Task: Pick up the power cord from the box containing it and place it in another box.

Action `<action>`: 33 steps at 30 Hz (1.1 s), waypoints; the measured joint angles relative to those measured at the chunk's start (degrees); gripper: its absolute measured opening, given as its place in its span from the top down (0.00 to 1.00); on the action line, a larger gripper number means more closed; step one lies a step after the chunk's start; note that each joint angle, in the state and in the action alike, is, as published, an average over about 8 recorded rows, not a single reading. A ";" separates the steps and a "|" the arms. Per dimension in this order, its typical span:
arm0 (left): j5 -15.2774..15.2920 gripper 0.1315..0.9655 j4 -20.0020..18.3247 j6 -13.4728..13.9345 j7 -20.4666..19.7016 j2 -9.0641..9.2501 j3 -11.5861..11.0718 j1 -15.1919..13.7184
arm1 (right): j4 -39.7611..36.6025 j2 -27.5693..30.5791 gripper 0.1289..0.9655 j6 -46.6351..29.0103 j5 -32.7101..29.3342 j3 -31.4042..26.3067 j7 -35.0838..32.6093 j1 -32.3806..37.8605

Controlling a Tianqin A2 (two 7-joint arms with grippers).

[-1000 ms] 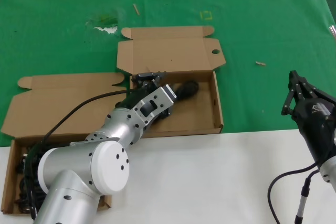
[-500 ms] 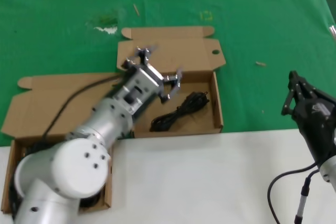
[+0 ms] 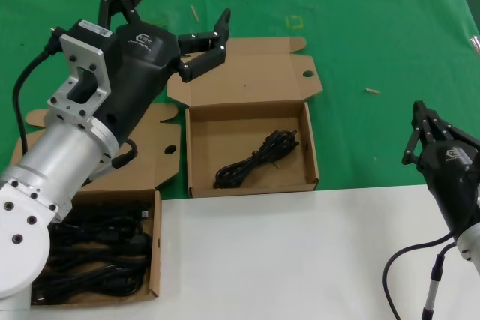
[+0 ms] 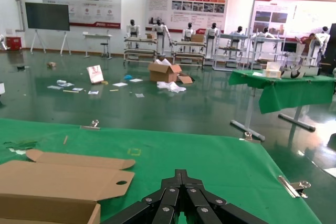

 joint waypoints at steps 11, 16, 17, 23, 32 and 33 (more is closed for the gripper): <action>-3.78 0.09 0.78 -2.81 2.58 -0.96 0.01 1.90 | 0.00 0.00 0.96 0.00 0.00 0.00 0.00 0.00; -6.20 0.05 1.37 -4.73 4.36 -1.59 0.06 3.15 | 0.00 0.00 0.92 0.00 0.00 0.00 0.00 0.00; -6.69 0.04 1.48 -5.11 4.72 -1.71 0.07 3.40 | 0.00 0.00 0.91 0.00 0.01 0.00 0.00 0.00; -9.66 0.01 2.20 -7.48 6.91 -2.48 0.13 4.94 | 0.00 0.00 0.81 0.00 0.01 0.00 0.00 0.00; -14.17 0.00 3.29 -11.05 10.21 -3.64 0.21 7.27 | 0.00 0.00 0.61 0.00 0.00 0.00 0.00 0.00; -14.67 0.00 3.41 -11.45 10.58 -3.77 0.22 7.53 | 0.00 0.00 0.58 0.00 0.00 0.00 0.00 0.00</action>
